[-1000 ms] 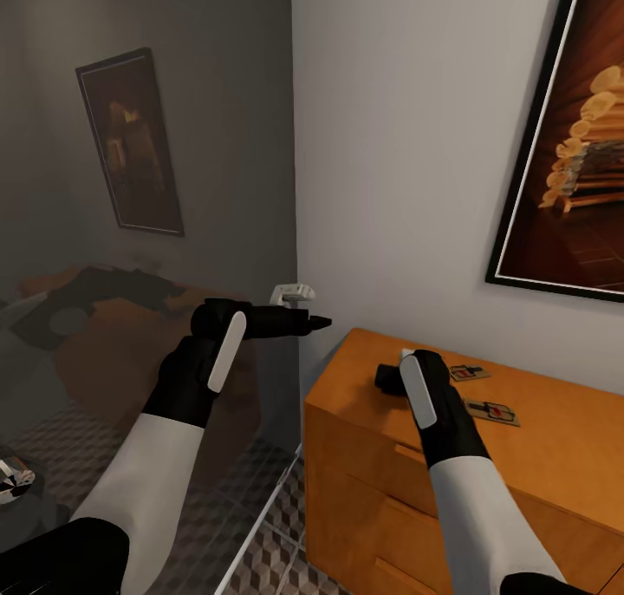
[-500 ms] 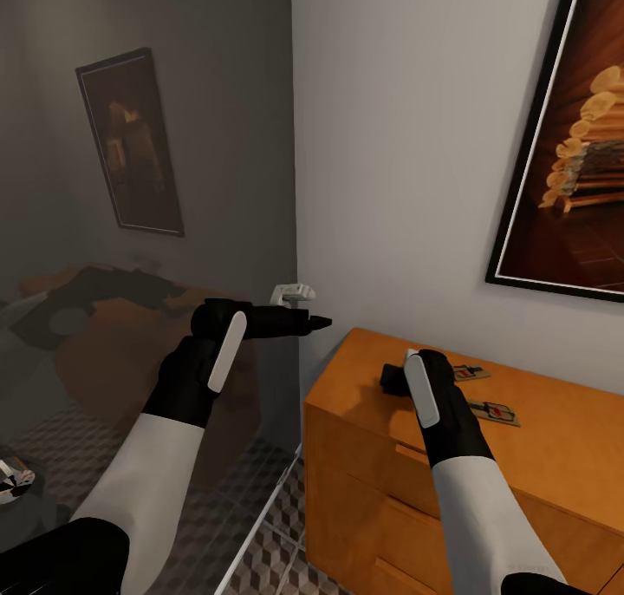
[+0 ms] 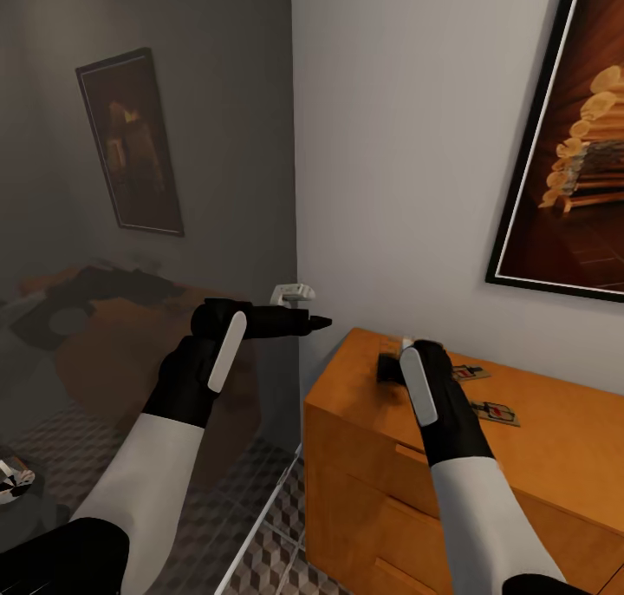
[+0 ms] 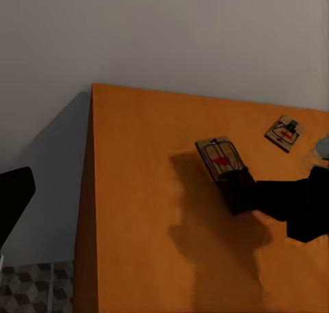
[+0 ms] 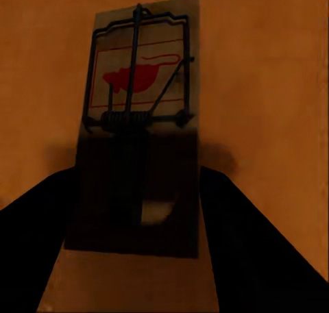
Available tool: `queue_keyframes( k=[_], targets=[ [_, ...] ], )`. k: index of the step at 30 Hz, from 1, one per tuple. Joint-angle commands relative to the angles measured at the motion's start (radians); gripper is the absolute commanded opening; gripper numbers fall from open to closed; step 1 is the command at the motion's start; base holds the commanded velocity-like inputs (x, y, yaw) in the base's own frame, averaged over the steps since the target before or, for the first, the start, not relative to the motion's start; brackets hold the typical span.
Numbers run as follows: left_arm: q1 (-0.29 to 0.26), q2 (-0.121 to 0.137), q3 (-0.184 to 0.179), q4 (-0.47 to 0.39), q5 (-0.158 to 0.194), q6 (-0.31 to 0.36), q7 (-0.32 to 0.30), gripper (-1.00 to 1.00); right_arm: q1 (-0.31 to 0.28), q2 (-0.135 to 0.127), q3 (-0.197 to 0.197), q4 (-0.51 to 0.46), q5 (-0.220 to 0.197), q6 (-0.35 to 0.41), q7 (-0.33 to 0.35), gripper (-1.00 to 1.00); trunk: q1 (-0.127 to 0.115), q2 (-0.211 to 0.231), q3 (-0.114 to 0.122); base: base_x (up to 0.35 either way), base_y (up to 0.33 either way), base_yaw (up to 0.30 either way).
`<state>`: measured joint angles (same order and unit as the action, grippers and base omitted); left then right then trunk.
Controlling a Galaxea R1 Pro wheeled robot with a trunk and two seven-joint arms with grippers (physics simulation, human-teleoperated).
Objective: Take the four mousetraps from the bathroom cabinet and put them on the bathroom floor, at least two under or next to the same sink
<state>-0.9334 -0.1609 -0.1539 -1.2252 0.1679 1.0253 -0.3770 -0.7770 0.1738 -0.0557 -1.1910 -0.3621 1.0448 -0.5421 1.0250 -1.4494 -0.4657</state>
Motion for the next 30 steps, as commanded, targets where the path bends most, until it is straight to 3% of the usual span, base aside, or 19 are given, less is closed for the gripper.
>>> queue_keyframes(
  k=[1, 8, 30],
  targets=[
    [-0.001, 0.0, 0.001, 0.0, 0.004, 0.006, 0.001, 1.0, -0.001, 0.001, 0.015, -0.036, -0.008, 0.002, -0.014, -1.0, 0.0, -0.001, -0.001, 0.0, 0.0, 0.0],
    [-0.001, -0.002, 0.001, 0.0, 0.005, 0.006, 0.002, 1.0, -0.001, 0.001, 0.046, -0.156, -0.006, 0.002, -0.036, -1.0, 0.0, -0.001, -0.001, 0.0, 0.0, 0.0],
    [-0.001, -0.002, 0.001, 0.0, 0.005, 0.006, 0.001, 1.0, -0.001, 0.001, 0.051, -0.191, -0.006, 0.002, -0.041, -1.0, 0.0, -0.001, -0.001, 0.0, 0.0, 0.0]
  ],
)
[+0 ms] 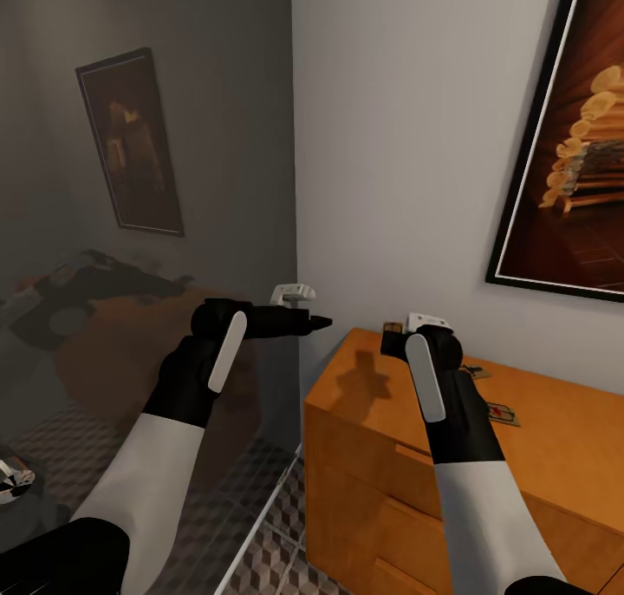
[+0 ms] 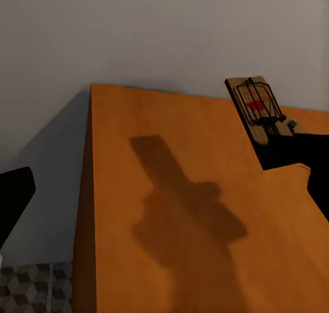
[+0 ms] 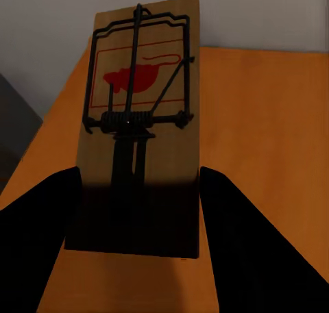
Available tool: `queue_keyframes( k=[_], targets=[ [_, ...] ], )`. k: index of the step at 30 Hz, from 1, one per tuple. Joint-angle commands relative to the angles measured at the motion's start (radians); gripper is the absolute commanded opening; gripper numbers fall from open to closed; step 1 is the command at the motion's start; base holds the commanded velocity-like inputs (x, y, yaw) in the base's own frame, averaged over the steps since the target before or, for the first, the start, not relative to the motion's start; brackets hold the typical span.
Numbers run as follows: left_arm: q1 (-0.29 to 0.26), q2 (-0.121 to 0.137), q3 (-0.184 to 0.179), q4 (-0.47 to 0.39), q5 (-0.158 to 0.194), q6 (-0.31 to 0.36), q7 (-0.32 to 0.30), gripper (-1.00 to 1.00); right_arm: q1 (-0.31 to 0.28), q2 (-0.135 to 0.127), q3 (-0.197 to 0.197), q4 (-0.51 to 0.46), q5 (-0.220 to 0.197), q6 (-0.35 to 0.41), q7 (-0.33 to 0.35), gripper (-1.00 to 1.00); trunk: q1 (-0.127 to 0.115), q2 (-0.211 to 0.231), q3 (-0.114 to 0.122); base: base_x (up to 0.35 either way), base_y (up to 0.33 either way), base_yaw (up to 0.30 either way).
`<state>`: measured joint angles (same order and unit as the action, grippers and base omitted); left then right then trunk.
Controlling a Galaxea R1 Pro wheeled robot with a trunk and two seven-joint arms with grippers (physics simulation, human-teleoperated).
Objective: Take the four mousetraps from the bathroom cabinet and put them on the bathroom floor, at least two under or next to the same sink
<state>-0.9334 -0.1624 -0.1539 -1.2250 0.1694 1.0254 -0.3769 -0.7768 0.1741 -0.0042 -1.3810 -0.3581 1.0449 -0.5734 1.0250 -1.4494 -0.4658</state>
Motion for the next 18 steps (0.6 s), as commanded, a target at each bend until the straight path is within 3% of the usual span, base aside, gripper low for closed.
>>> queue_keyframes(
  k=[1, 18],
  targets=[
    [-0.001, 0.0, 0.001, -0.001, 0.004, 0.005, 0.001, 1.0, -0.001, 0.0, 0.0, -0.005, -0.01, 0.002, -0.009, -1.0, 0.0, -0.001, -0.001, 0.0, 0.0, 0.0],
    [-0.001, 0.004, 0.002, -0.001, 0.003, 0.005, 0.001, 1.0, -0.001, 0.0, 0.0, -0.014, -0.01, 0.002, -0.01, -1.0, 0.0, -0.001, -0.001, 0.0, 0.0, 0.0]
  ],
)
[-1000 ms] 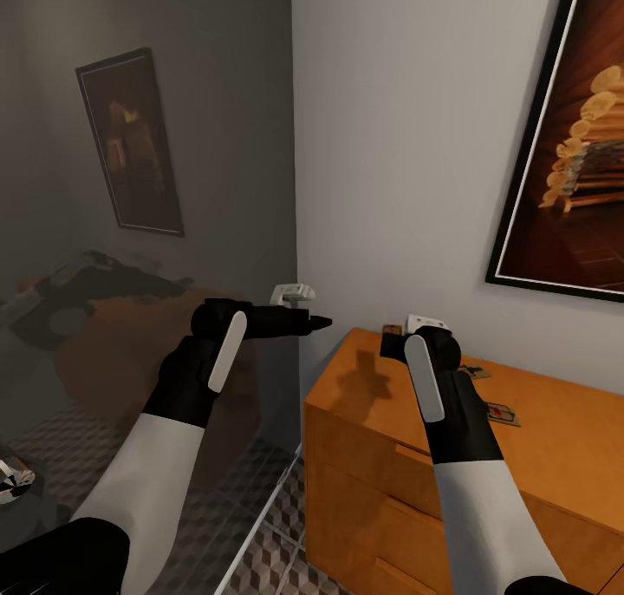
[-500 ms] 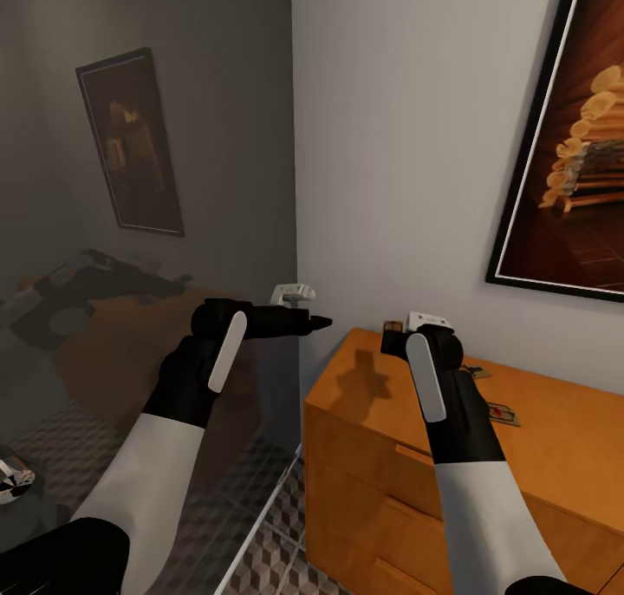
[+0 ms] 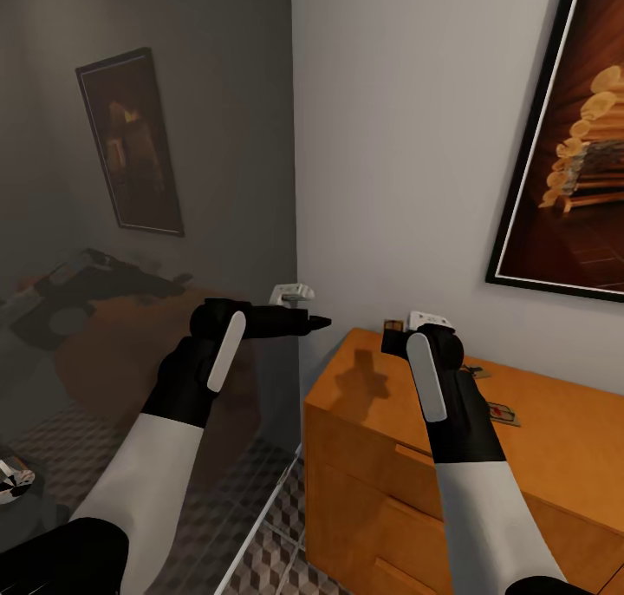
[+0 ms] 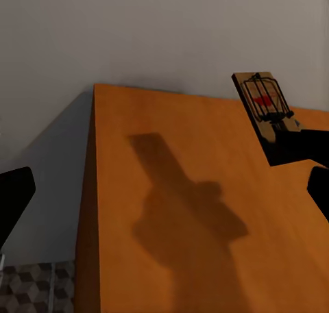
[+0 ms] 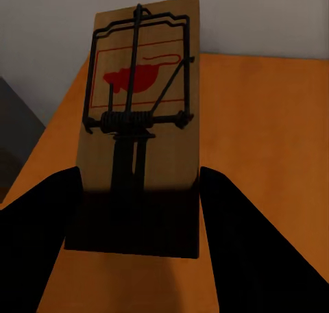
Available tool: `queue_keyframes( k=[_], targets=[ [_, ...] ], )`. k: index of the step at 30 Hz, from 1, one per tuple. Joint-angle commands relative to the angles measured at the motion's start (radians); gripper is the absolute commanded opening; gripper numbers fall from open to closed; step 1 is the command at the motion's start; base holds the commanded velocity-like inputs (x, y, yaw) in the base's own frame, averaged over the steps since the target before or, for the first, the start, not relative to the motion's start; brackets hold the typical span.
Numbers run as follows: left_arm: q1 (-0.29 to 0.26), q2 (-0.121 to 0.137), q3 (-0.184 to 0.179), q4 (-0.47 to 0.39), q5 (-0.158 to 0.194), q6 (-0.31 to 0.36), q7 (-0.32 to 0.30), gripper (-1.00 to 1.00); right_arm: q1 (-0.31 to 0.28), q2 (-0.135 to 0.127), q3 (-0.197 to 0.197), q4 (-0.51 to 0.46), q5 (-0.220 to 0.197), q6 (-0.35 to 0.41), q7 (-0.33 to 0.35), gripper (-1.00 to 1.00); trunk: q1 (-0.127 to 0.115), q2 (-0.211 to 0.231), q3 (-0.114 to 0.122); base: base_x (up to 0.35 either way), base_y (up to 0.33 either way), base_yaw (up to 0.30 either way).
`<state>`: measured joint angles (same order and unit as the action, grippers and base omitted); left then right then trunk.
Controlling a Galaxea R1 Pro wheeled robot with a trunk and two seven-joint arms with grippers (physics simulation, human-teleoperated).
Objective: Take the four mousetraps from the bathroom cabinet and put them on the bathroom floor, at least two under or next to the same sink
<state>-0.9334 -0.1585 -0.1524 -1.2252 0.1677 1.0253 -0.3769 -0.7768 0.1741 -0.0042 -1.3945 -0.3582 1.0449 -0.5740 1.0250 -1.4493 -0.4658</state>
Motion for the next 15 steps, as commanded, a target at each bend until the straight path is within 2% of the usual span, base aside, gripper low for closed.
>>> queue_keyframes(
  k=[1, 15],
  targets=[
    [-0.001, 0.0, 0.001, 0.0, 0.004, 0.006, 0.001, 1.0, -0.001, 0.0, 0.0, -0.001, -0.01, 0.002, -0.01, -1.0, 0.0, -0.001, -0.001, 0.0, 0.0, 0.0],
    [-0.001, 0.0, 0.002, 0.0, 0.004, 0.006, 0.001, 1.0, -0.001, 0.0, -0.003, -0.004, -0.009, 0.002, -0.01, -1.0, 0.0, -0.001, -0.001, 0.0, 0.0, 0.0]
  ],
)
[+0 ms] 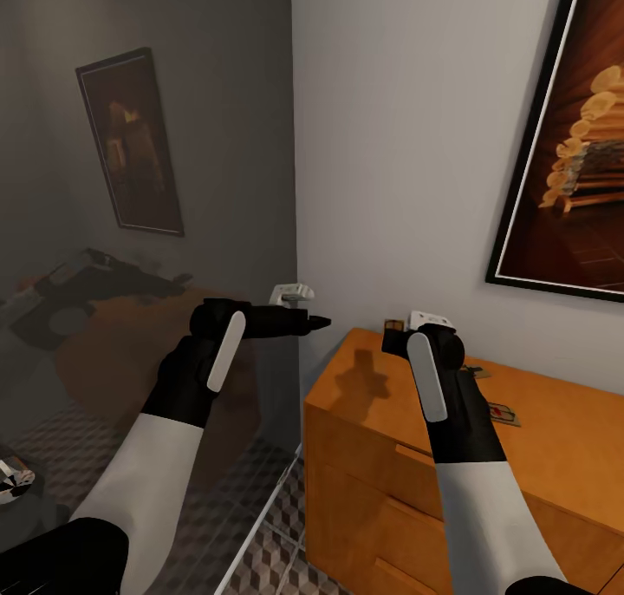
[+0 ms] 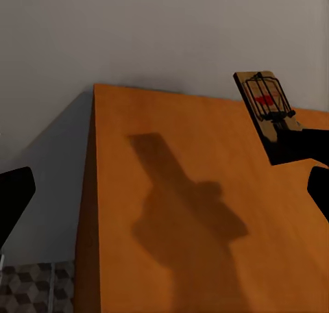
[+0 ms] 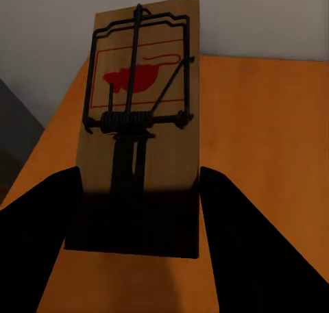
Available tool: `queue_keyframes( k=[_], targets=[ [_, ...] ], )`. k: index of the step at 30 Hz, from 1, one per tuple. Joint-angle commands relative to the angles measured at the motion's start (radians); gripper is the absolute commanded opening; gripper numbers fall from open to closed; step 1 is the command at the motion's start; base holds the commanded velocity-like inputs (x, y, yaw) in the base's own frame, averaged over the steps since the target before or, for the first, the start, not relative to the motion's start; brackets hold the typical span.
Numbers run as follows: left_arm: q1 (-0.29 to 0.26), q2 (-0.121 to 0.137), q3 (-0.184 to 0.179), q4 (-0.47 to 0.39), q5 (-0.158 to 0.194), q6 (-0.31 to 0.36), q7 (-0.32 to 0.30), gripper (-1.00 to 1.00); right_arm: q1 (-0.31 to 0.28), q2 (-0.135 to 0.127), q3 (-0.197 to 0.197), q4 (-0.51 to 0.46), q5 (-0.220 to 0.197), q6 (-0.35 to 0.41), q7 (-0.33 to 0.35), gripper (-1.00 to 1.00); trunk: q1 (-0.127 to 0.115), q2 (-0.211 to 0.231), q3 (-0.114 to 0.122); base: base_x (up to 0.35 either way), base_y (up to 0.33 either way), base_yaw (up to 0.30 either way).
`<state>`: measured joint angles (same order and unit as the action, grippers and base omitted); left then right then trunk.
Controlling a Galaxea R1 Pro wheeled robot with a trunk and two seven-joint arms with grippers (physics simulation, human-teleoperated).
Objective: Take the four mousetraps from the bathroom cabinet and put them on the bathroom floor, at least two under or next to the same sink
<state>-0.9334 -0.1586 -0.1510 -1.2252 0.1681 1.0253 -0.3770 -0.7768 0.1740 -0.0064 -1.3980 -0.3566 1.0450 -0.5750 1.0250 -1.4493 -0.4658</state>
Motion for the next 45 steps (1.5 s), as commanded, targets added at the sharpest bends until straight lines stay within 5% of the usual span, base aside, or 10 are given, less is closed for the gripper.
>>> queue_keyframes(
  k=[1, 18, 45],
  targets=[
    [-0.001, 0.0, 0.001, 0.0, 0.004, 0.006, 0.001, 1.0, -0.001, 0.0, -0.001, -0.001, -0.01, 0.002, -0.009, -1.0, 0.0, -0.001, -0.001, 0.0, 0.0, 0.0],
    [-0.001, -0.001, 0.001, 0.001, 0.004, 0.005, 0.004, 1.0, -0.001, 0.0, -0.01, -0.002, 0.005, 0.002, -0.077, -1.0, 0.0, -0.001, 0.008, 0.0, 0.0, -0.129],
    [-0.001, -0.005, -0.002, 0.049, 0.002, -0.006, 0.004, 1.0, -0.001, -0.016, -0.013, -0.003, 0.004, 0.002, -0.083, -1.0, 0.0, -0.001, 0.028, 0.0, 0.0, -0.229]
  ],
)
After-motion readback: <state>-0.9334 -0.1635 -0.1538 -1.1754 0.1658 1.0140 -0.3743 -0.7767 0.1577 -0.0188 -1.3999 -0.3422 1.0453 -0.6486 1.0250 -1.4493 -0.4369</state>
